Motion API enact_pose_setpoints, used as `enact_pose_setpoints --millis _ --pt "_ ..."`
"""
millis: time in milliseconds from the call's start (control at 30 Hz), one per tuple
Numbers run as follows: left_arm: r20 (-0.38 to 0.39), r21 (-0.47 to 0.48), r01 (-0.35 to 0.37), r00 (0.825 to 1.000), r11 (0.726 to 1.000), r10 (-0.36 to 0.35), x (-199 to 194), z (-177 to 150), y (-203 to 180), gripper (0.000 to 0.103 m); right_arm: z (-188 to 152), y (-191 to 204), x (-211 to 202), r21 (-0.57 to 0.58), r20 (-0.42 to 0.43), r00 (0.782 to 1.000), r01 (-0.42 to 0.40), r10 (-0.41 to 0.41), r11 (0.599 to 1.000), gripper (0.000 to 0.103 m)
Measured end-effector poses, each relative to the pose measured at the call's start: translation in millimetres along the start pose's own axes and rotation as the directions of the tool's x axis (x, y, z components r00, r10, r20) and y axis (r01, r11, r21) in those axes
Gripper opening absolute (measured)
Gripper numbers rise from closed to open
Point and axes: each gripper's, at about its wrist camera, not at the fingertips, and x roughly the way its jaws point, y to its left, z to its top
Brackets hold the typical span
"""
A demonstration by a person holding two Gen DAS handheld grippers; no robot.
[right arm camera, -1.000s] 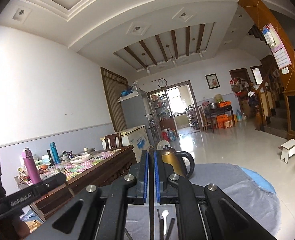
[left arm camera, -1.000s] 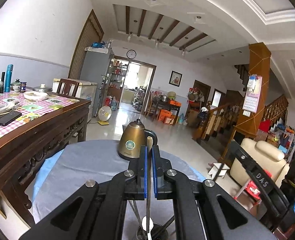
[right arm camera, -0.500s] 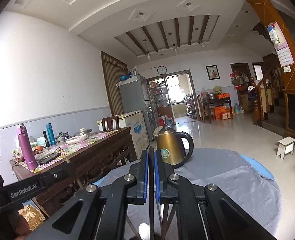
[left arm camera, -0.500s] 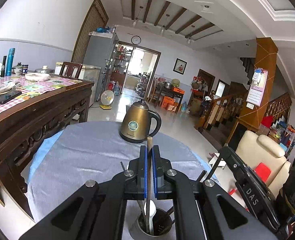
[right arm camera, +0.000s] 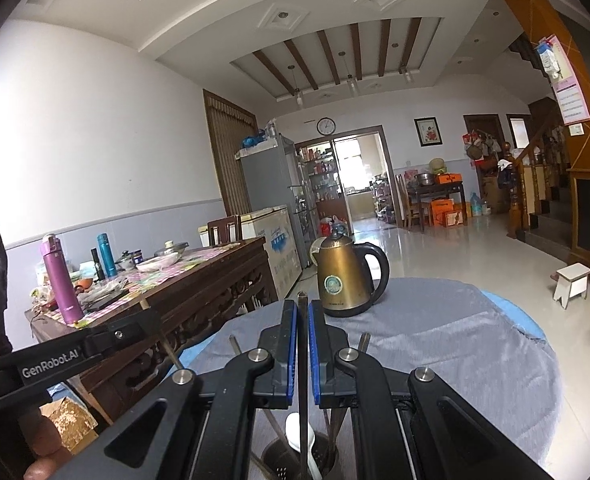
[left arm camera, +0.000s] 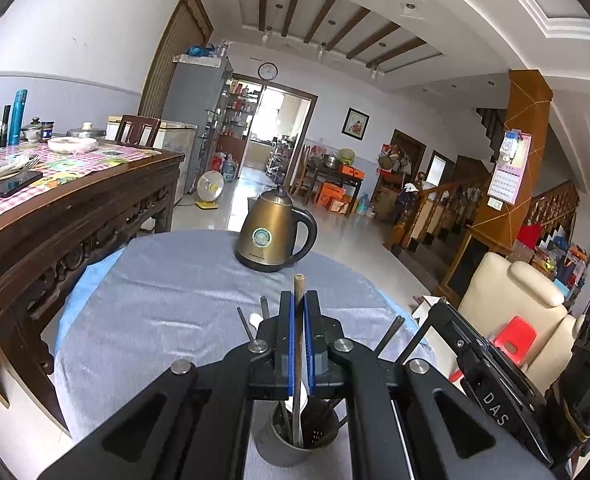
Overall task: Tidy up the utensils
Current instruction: 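Lower the chopsticks into the mesh cup and open both tools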
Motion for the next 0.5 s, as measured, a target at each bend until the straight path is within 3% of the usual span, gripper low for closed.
enact_pose_setpoints --millis 500 --pt "-0.055 -0.013 -0.013 0.998 1.000 0.013 4 -12 3 0.005 -17 -7 0 0.032 -0.079 0.997 -0.017 0.019 0.999 0.007"
